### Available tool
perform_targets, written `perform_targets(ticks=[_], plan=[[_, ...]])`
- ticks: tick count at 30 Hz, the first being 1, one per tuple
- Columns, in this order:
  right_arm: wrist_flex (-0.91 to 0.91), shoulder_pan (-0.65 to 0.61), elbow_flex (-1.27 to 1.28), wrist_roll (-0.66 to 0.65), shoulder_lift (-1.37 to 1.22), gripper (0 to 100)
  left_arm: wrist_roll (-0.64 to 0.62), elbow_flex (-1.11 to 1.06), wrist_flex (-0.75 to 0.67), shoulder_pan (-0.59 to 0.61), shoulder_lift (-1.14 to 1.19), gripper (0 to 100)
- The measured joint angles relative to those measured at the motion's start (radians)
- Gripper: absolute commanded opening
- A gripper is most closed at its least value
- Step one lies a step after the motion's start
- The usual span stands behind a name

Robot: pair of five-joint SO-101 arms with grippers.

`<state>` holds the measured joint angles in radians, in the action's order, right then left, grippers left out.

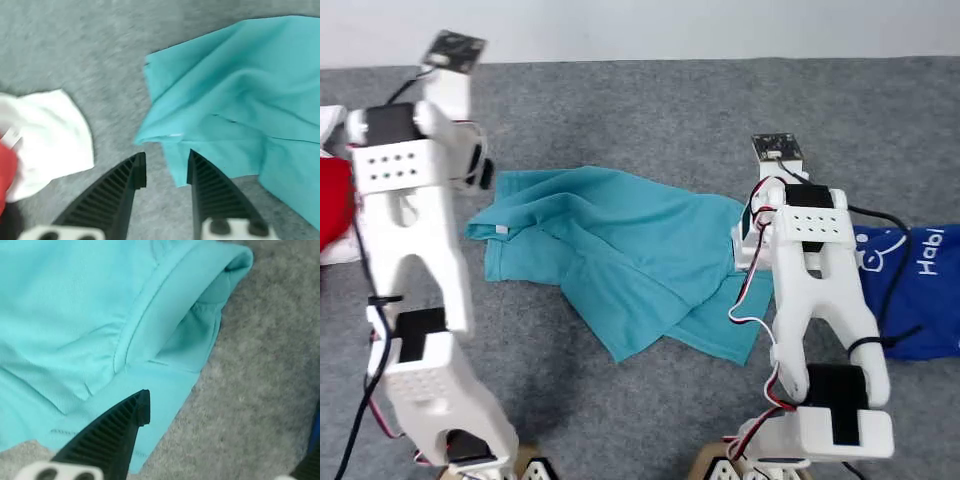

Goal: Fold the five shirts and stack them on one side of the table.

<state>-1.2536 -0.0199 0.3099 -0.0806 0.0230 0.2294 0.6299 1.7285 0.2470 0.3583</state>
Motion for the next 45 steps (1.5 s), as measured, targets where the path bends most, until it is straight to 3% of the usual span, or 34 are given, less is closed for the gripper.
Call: perform_targets(ticks=[7,14,21,23,34,45], plan=[[0.044,-0.097,-0.008,0.143,-0.130,48.2,0.000,0.000,0.000,0.160,0.000,8],[-0.011,-0.155,-0.215,0.219,-0.296,47.8,0.000,0.000,0.000,0.229,0.000,8],[-0.061,-0.153,-0.431,0.226,-0.423,22.7,0.000,0.000,0.000,0.229,0.000,8],[-0.061,-0.160,-0.483,0.226,-0.446,19.5,0.000,0.000,0.000,0.229,0.000,8],[-0.074,-0.167,-0.532,0.279,-0.470,21.3,0.000,0.000,0.000,0.229,0.000,8],[-0.247,-0.143,-0.605,0.318,-0.470,24.2,0.000,0.000,0.000,0.229,0.000,8]])
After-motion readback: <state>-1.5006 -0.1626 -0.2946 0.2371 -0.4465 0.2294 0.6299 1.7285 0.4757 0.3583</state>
